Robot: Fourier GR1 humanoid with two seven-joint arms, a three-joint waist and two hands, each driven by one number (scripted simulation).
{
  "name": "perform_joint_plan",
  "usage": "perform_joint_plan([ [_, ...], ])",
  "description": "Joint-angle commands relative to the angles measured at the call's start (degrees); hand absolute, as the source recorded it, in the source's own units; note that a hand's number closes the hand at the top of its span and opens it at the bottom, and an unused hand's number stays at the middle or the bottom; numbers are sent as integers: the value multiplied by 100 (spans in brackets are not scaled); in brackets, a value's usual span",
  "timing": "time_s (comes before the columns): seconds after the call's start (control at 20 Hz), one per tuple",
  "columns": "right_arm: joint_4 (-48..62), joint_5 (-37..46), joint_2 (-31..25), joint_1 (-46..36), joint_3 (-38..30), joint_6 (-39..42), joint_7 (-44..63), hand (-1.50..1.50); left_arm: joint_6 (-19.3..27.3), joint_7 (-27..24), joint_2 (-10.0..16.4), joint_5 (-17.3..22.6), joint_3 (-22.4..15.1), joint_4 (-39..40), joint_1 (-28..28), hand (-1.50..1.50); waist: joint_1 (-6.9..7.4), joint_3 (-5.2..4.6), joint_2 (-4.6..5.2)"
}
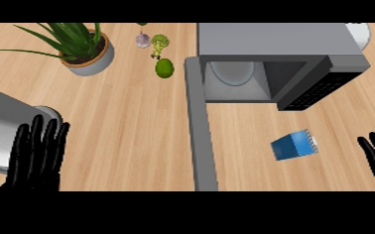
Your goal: Pick up the milk, place it into the microwave and close the microwave
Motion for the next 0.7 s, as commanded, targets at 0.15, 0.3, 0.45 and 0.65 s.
perform_joint_plan([
  [0.15,806,398,322,-52,102,188,-409,-150,-30,-262,-26,-42,-338,-287,649,-150,12,2,5],
  [0.3,1229,580,377,-7,89,329,-919,-150,-286,-930,-26,-66,-539,-288,1420,-150,33,1,-1],
  [0.45,1722,1027,661,-218,214,32,-1260,-150,-338,-733,39,106,-69,-64,884,-150,11,1,7],
  [0.65,2455,1306,687,-516,-52,-298,-1689,-150,-609,-1108,87,75,-250,-250,1561,-150,38,1,4],
])
